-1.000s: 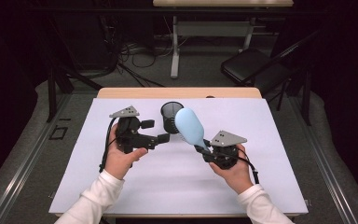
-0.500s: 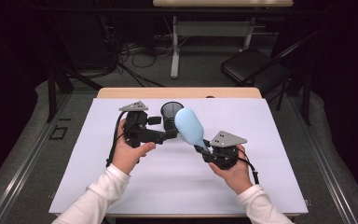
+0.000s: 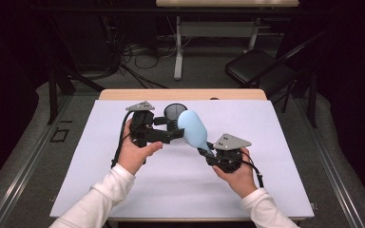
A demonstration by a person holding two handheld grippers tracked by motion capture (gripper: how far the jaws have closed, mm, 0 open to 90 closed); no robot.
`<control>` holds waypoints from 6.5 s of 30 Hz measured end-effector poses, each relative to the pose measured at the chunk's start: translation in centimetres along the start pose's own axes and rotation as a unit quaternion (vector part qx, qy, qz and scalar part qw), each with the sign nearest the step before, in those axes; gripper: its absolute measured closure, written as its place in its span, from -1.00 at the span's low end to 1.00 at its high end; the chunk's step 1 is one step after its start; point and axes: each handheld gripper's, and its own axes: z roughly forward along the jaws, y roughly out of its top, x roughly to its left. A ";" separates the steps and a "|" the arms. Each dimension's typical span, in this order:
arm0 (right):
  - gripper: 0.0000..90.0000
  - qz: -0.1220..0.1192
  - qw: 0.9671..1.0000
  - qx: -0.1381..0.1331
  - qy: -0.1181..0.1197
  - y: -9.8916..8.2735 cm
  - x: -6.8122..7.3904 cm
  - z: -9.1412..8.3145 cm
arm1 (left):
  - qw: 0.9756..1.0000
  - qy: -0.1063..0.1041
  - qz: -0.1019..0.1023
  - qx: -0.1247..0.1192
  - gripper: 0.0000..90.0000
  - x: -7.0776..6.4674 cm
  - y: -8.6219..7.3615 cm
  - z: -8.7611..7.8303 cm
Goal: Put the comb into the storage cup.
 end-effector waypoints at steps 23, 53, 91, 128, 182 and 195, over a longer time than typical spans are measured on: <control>0.54 0.000 1.000 -0.004 -0.002 0.0 0.0 -0.1 | 1.000 -0.011 -0.014 0.017 -0.74 -0.3 1.0 2.2; 0.54 -0.006 1.000 -0.004 -0.002 -0.1 0.3 0.2 | 0.999 -0.016 -0.048 0.007 -0.64 -0.5 0.9 3.7; 0.54 -0.013 1.000 -0.002 -0.005 -0.2 0.5 0.3 | 0.996 -0.029 -0.080 0.018 -0.20 -0.5 0.6 3.9; 0.54 -0.009 1.000 -0.003 -0.005 -0.4 0.5 0.4 | 0.992 -0.048 -0.120 0.004 0.03 0.0 0.4 3.7; 0.53 0.007 1.000 -0.005 0.000 -0.8 0.5 0.8 | 0.982 -0.040 -0.183 0.016 0.10 0.2 0.4 3.9; 0.46 0.016 1.000 -0.006 0.000 -0.9 0.3 0.8 | 0.981 -0.038 -0.189 0.018 0.10 0.6 0.4 4.0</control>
